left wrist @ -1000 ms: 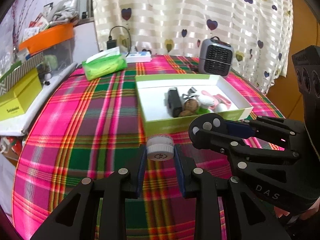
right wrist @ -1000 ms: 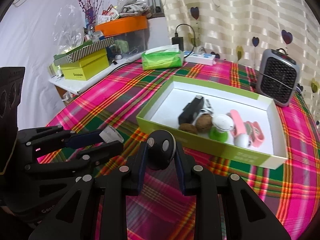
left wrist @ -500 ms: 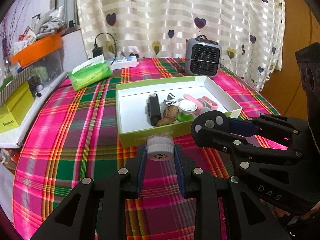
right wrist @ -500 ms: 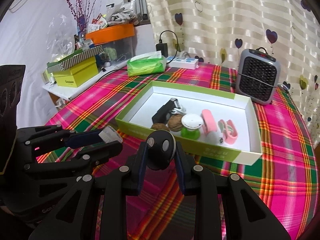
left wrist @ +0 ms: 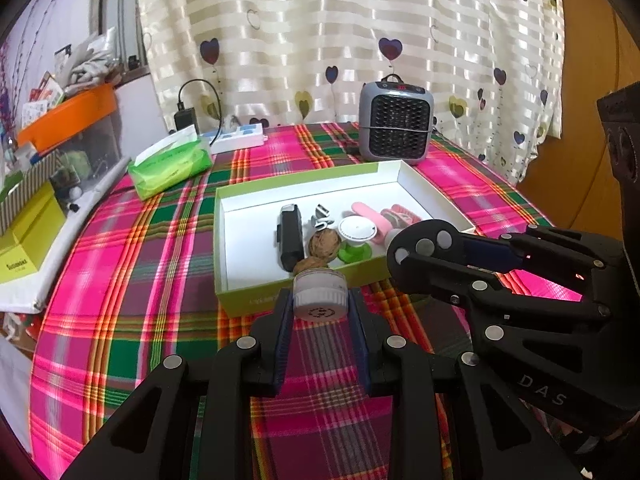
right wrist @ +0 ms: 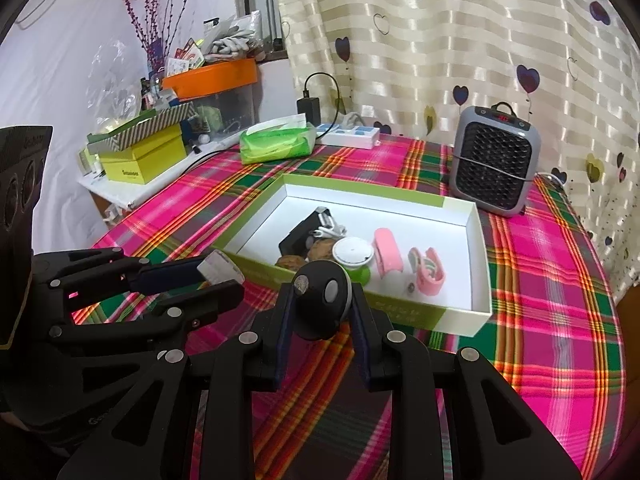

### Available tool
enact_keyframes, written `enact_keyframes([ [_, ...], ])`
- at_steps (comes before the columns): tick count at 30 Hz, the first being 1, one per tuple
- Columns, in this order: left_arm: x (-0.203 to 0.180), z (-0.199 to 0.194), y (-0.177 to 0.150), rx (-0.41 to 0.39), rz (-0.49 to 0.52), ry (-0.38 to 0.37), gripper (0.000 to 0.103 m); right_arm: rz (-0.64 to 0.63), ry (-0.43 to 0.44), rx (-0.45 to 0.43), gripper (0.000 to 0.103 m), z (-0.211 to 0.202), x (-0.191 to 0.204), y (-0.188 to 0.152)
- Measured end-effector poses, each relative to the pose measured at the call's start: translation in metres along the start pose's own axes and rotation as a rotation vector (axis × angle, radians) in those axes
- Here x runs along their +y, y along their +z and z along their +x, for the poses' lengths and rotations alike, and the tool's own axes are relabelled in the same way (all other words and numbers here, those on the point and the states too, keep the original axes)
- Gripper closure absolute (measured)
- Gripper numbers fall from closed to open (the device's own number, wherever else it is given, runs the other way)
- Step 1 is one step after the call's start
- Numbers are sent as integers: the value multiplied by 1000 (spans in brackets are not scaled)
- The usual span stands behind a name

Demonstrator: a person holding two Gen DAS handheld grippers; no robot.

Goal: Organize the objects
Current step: 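Carry the black ball and the white cylinder over the white box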

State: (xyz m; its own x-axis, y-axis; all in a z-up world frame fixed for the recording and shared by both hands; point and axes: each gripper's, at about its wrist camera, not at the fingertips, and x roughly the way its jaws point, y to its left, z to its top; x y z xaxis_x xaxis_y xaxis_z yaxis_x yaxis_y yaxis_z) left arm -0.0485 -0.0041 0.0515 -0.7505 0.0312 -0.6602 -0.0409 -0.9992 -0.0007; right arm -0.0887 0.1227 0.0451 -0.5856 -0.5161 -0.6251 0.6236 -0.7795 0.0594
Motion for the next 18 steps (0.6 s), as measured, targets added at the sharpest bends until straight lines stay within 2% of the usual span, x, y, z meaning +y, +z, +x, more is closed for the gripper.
enact_keyframes([
  [18, -12, 2, 22, -43, 29, 22, 78, 1, -37, -42, 75, -7, -16, 15],
])
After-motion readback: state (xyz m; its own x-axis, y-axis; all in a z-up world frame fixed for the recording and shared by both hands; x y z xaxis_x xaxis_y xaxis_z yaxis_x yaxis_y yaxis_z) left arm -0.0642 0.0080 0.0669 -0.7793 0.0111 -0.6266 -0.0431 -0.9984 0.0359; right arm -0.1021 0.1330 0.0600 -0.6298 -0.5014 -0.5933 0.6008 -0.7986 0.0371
